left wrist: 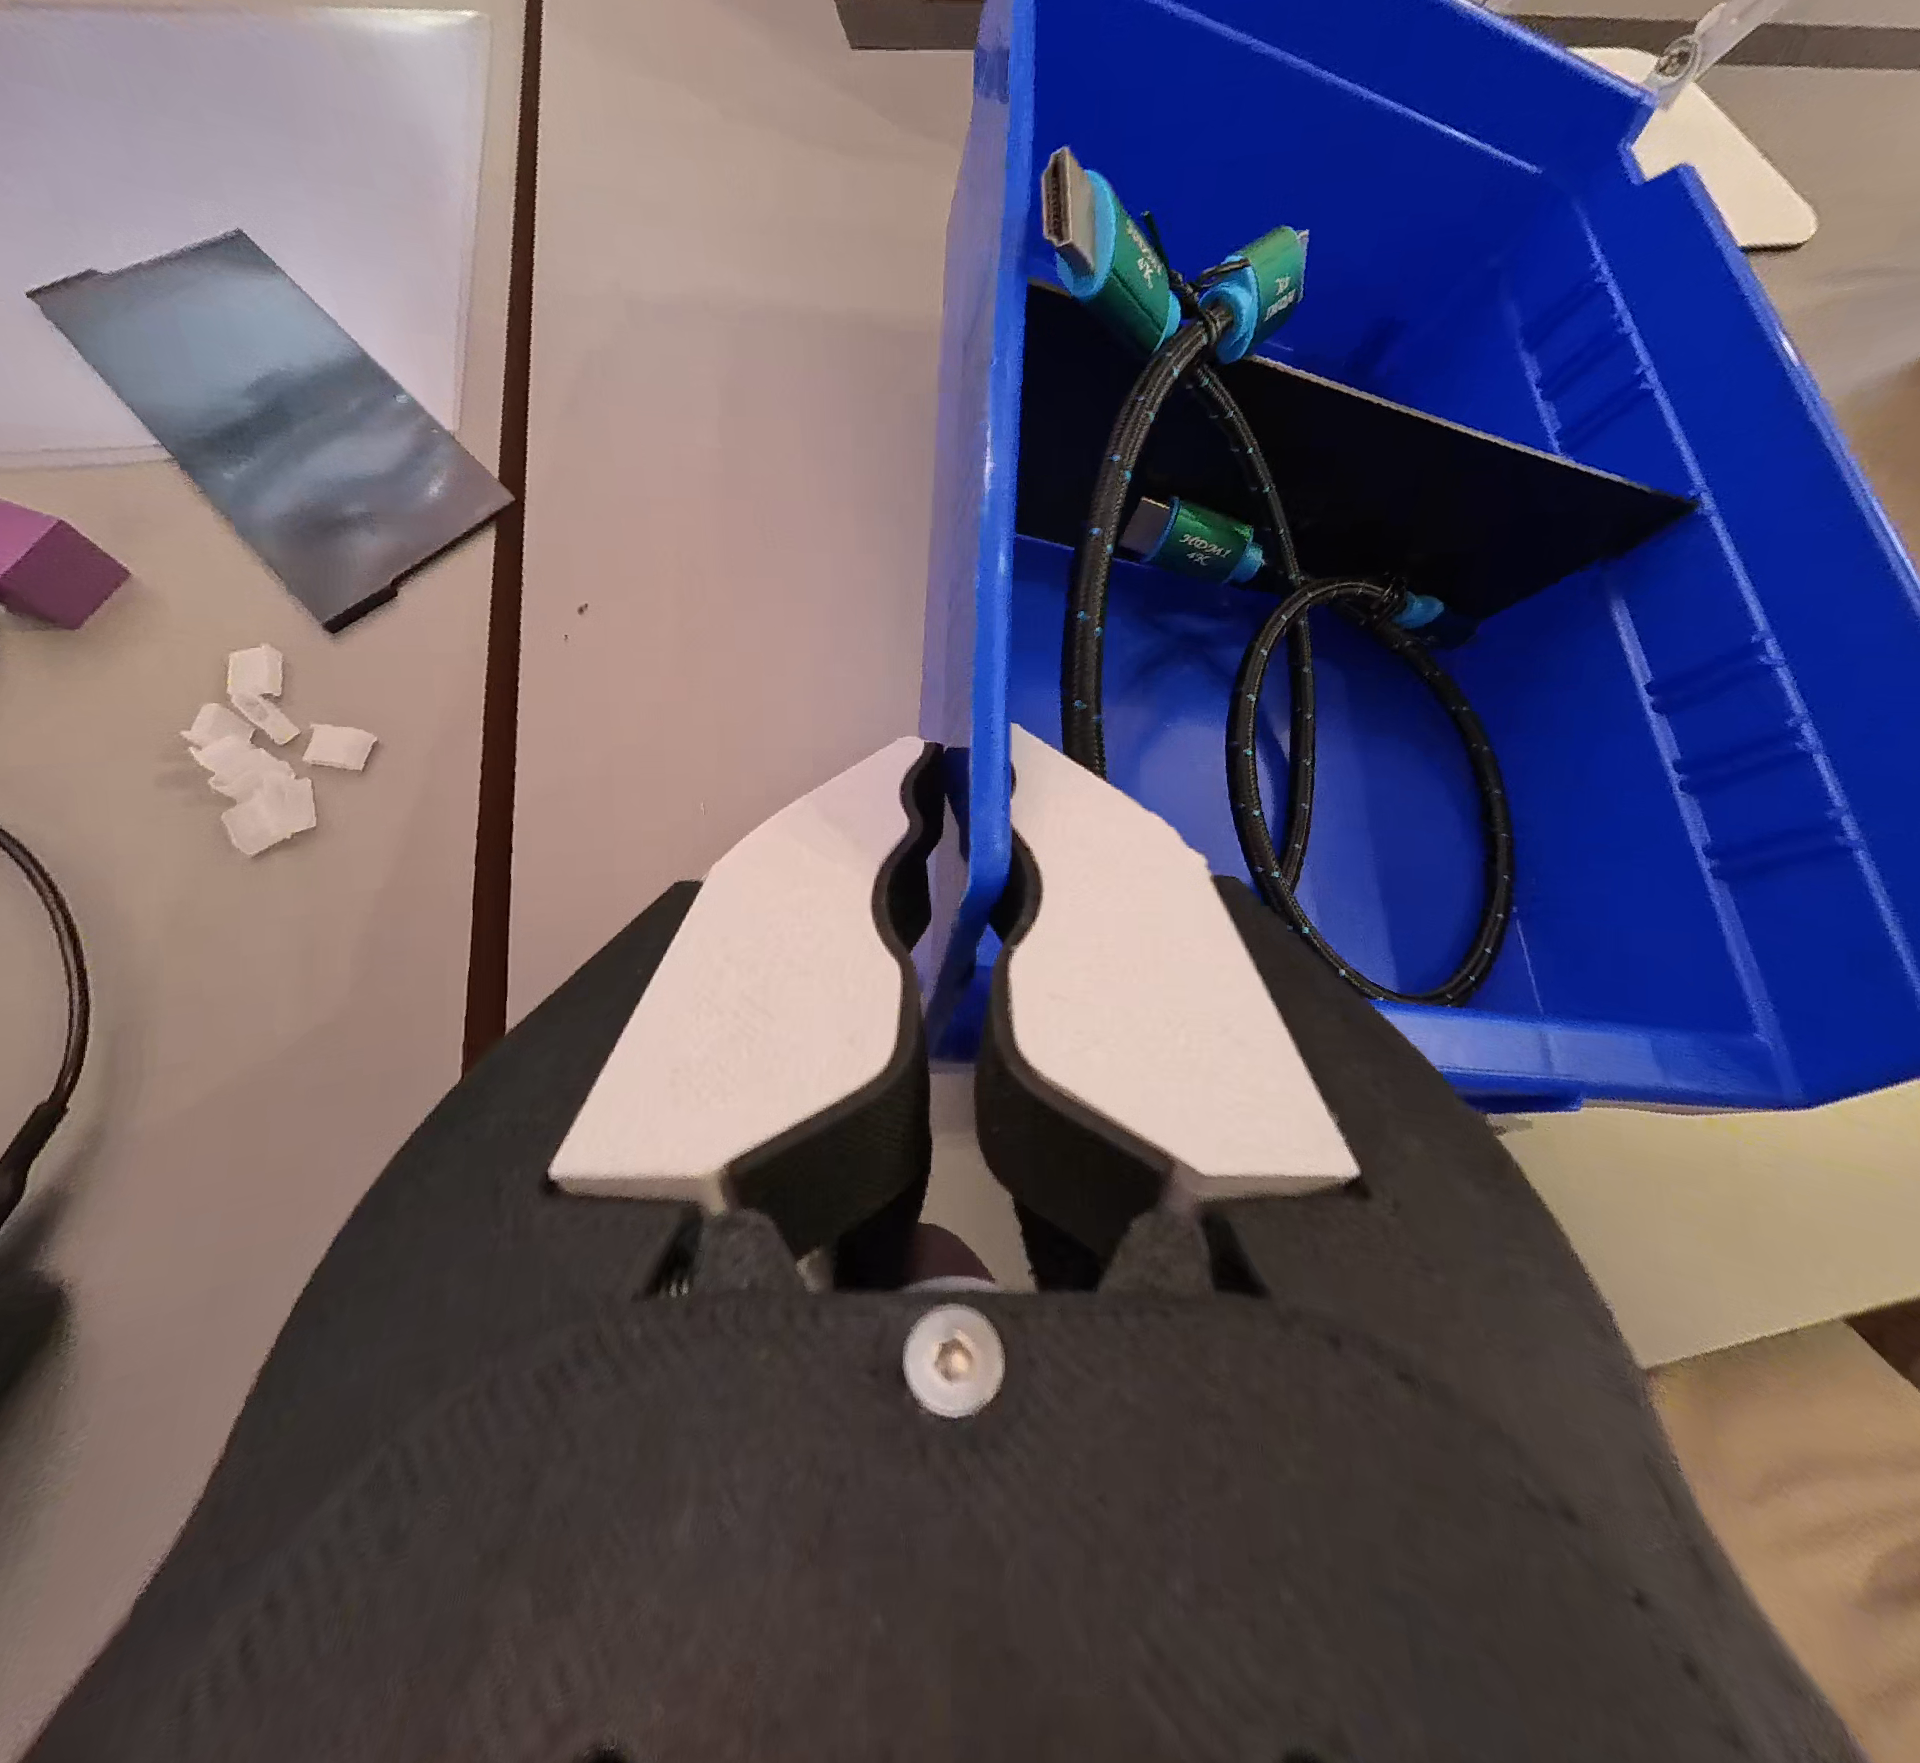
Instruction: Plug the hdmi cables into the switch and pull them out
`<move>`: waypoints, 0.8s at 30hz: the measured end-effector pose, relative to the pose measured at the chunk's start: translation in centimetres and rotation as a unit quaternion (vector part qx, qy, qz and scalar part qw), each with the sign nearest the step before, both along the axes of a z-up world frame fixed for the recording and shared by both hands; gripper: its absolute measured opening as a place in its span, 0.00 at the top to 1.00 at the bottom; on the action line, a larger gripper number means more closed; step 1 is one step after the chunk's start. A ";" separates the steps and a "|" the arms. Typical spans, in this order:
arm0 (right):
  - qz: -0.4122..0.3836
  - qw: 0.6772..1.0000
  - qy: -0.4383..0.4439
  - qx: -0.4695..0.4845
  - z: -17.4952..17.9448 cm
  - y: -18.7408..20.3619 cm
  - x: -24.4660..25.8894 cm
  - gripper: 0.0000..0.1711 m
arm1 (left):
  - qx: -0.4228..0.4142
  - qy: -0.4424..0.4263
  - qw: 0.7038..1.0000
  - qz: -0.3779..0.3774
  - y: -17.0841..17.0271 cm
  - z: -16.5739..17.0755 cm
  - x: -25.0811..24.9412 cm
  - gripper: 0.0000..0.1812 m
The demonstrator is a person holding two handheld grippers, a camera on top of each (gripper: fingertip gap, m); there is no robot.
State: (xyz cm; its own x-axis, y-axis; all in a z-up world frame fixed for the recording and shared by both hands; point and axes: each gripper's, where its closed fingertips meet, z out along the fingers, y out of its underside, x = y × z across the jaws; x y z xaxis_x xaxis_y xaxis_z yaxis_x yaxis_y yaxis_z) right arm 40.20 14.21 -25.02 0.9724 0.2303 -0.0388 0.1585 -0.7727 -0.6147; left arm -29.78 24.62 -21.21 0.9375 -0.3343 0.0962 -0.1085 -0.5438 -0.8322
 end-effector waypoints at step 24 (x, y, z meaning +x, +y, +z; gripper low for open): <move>0.104 0.994 0.020 -0.001 -0.1 1.6 -11.1 0.85 | 0.034 0.002 0.995 -0.093 -1.1 0.6 1.8 0.97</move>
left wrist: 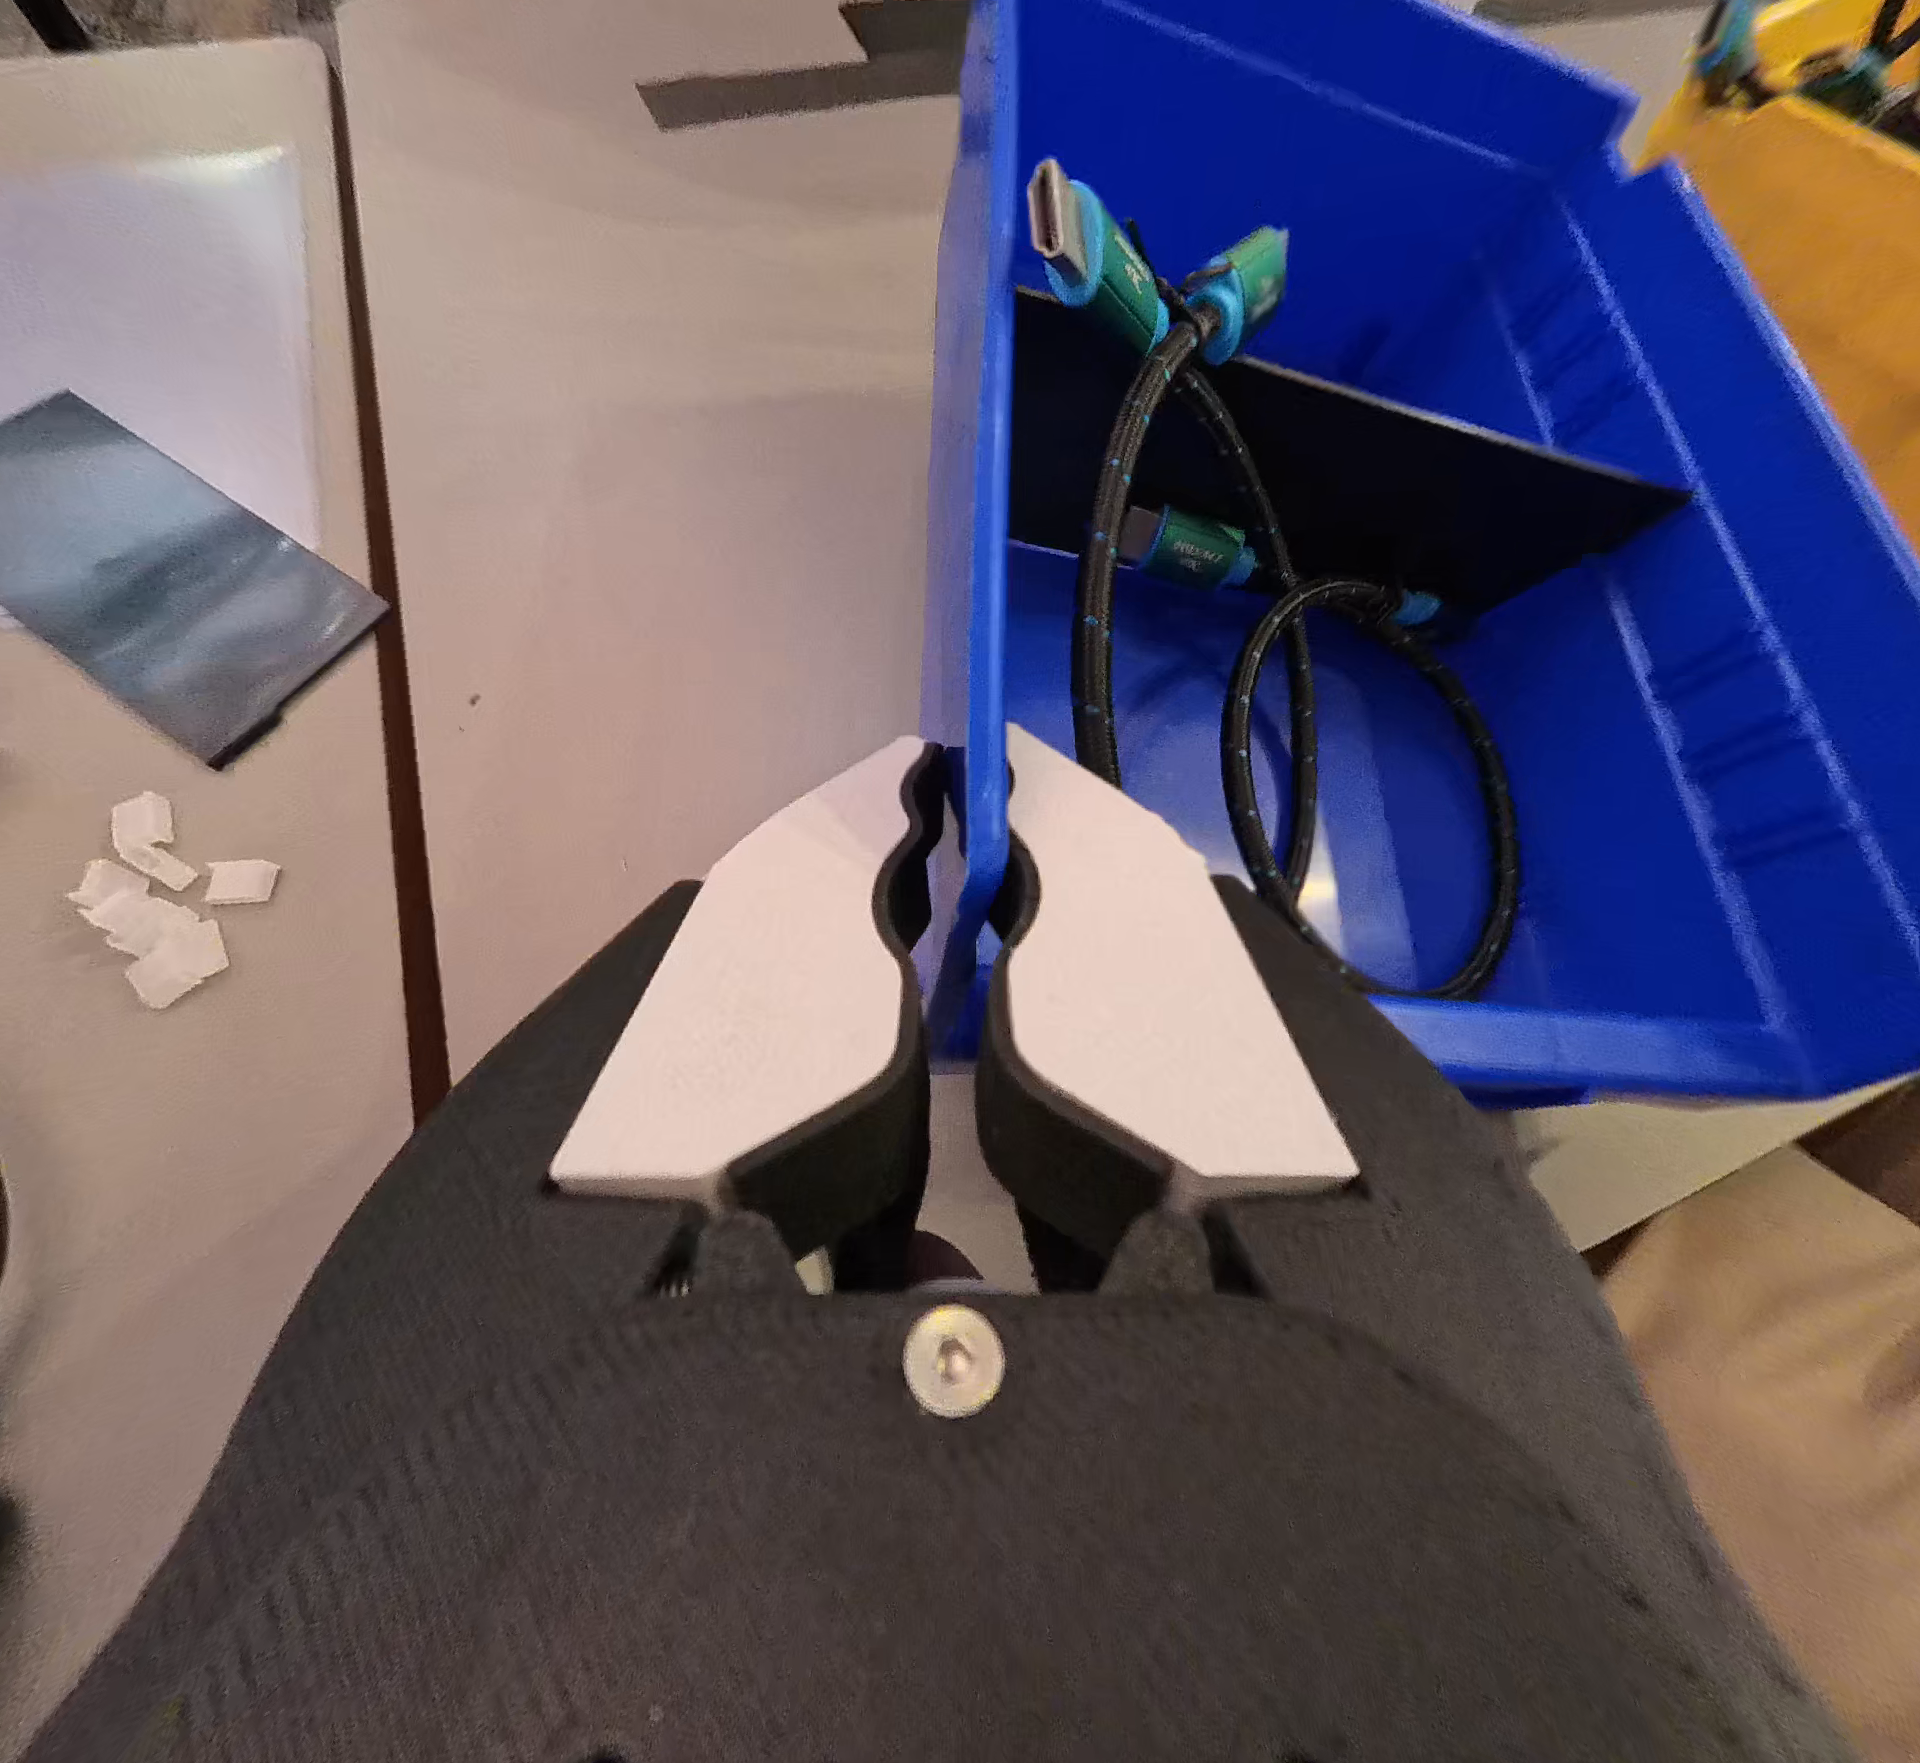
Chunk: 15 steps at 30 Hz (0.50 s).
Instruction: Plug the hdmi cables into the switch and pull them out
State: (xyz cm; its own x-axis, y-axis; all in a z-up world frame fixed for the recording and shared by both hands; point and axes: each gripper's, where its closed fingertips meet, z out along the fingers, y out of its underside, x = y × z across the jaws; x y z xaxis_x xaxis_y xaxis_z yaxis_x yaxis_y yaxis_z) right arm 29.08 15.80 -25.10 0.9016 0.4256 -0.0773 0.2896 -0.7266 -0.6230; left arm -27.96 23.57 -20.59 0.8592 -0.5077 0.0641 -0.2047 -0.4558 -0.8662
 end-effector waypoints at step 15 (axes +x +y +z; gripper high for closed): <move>0.062 0.998 0.016 -0.003 0.1 1.8 -6.6 0.77 | 0.020 -0.057 0.997 0.045 -3.4 2.0 -2.7 0.97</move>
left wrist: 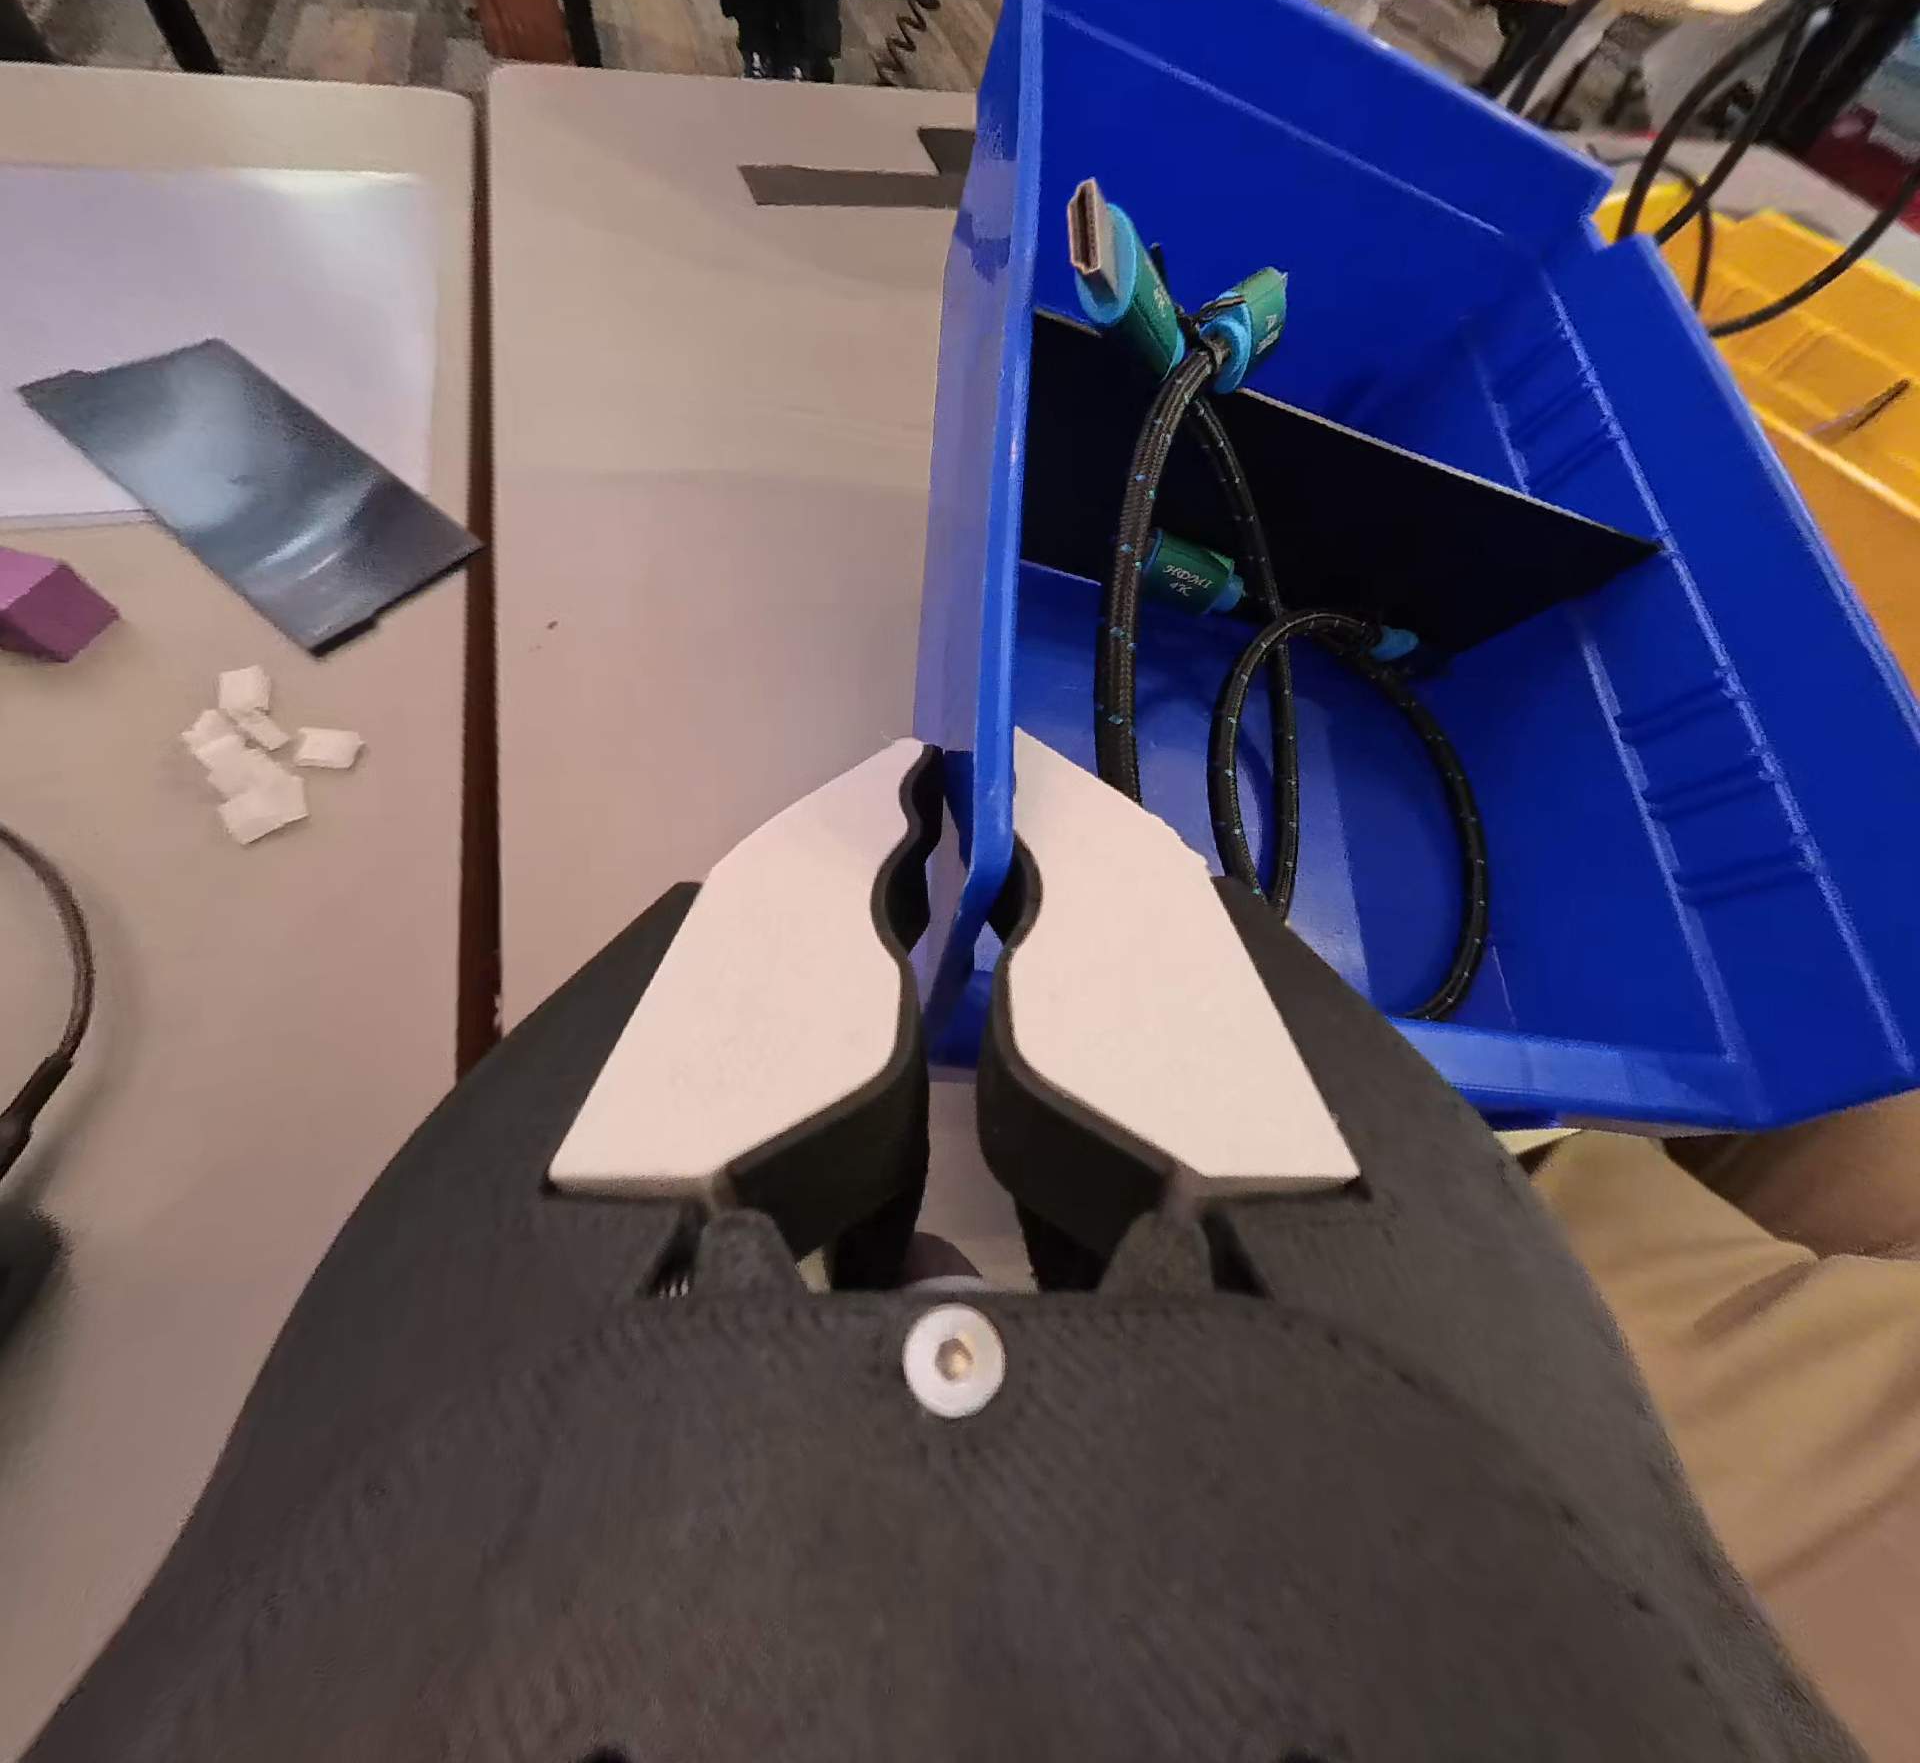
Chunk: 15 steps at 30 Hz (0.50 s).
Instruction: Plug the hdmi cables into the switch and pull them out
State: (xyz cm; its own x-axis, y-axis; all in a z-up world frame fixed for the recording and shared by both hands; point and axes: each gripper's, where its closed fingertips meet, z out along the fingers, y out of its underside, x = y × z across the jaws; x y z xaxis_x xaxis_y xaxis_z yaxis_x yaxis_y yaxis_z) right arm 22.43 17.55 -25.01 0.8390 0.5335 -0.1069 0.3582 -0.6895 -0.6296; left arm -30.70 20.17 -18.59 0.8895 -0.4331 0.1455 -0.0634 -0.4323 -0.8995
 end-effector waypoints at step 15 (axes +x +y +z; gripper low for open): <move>0.089 0.996 0.001 0.012 -0.1 2.8 -10.6 0.66 | 0.038 -0.079 0.995 0.041 -4.5 3.0 -3.0 0.97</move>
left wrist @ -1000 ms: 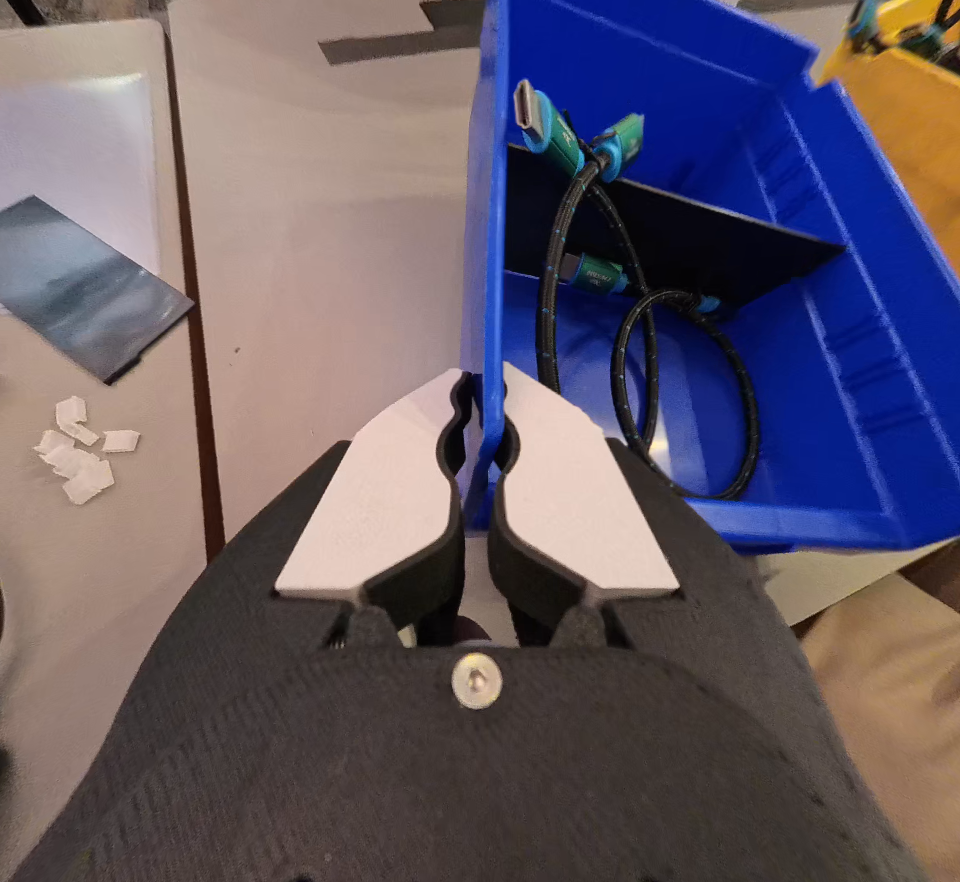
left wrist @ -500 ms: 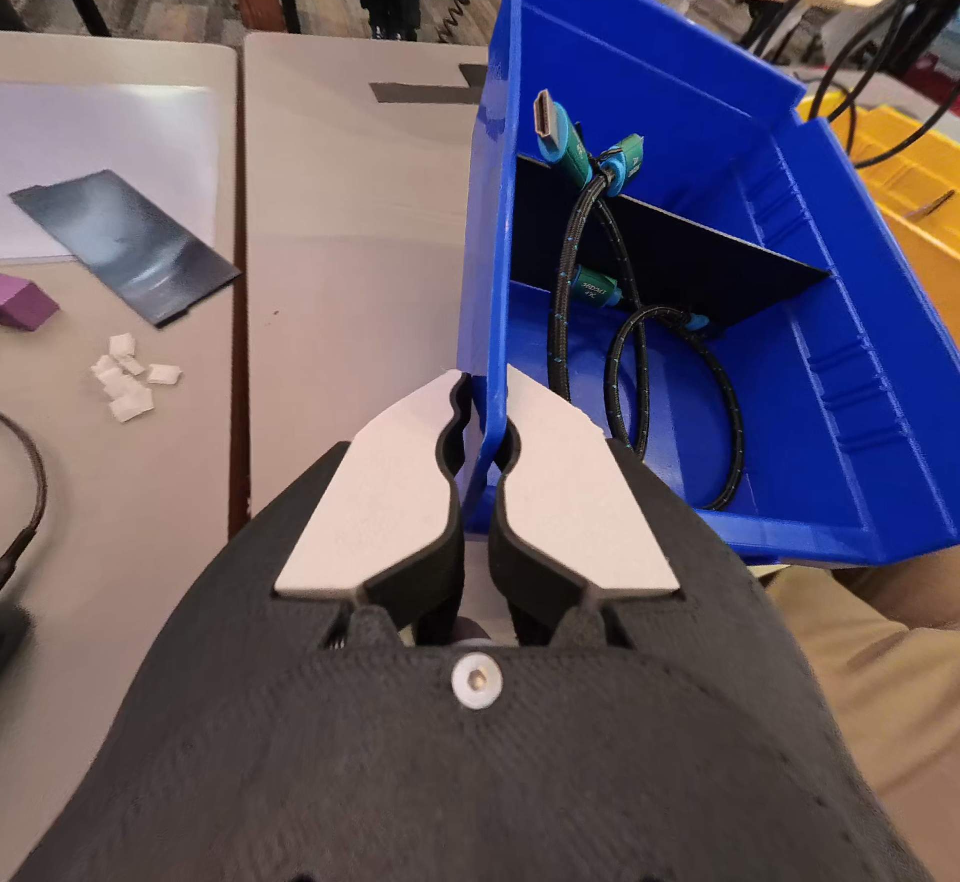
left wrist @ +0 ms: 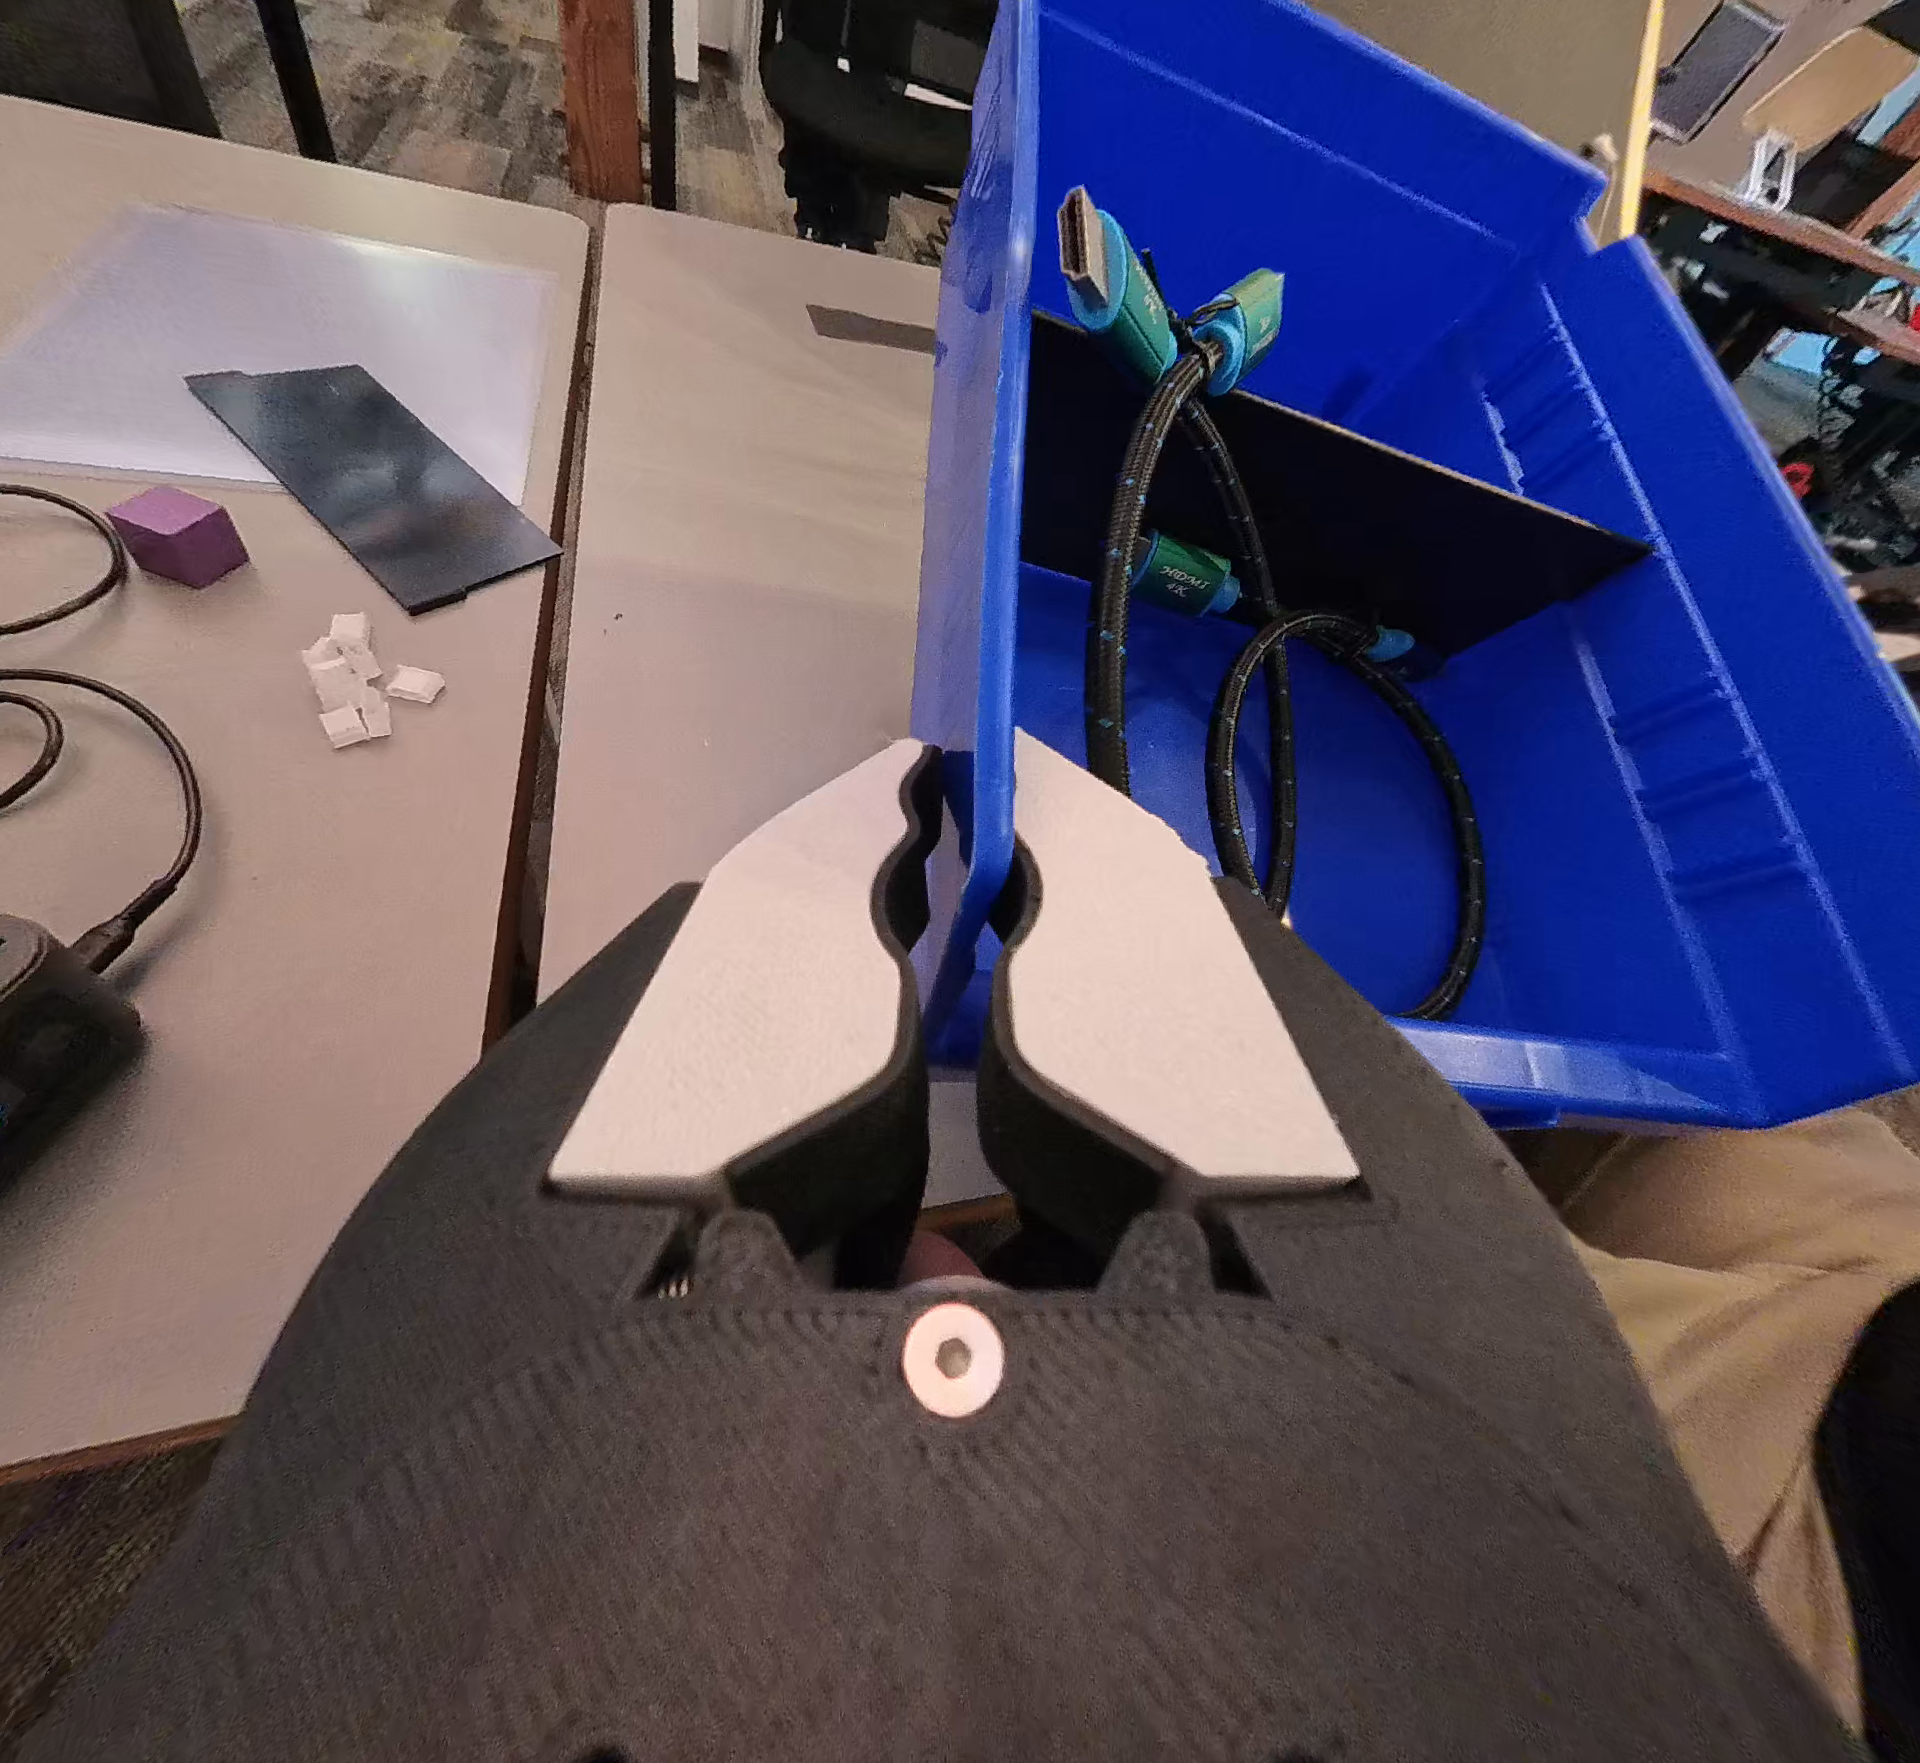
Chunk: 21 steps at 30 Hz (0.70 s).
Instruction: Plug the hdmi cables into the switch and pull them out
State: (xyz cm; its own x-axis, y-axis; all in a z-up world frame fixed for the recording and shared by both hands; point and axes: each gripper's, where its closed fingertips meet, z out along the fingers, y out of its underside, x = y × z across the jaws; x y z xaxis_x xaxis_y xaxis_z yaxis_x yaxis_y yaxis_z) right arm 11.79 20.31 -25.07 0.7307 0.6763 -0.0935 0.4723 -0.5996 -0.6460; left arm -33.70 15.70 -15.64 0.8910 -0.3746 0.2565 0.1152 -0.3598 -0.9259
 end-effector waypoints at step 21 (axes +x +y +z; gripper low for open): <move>0.083 0.984 0.147 -0.055 0.9 1.4 -14.2 0.51 | 0.035 -0.051 0.997 -0.039 -1.8 4.5 5.3 0.97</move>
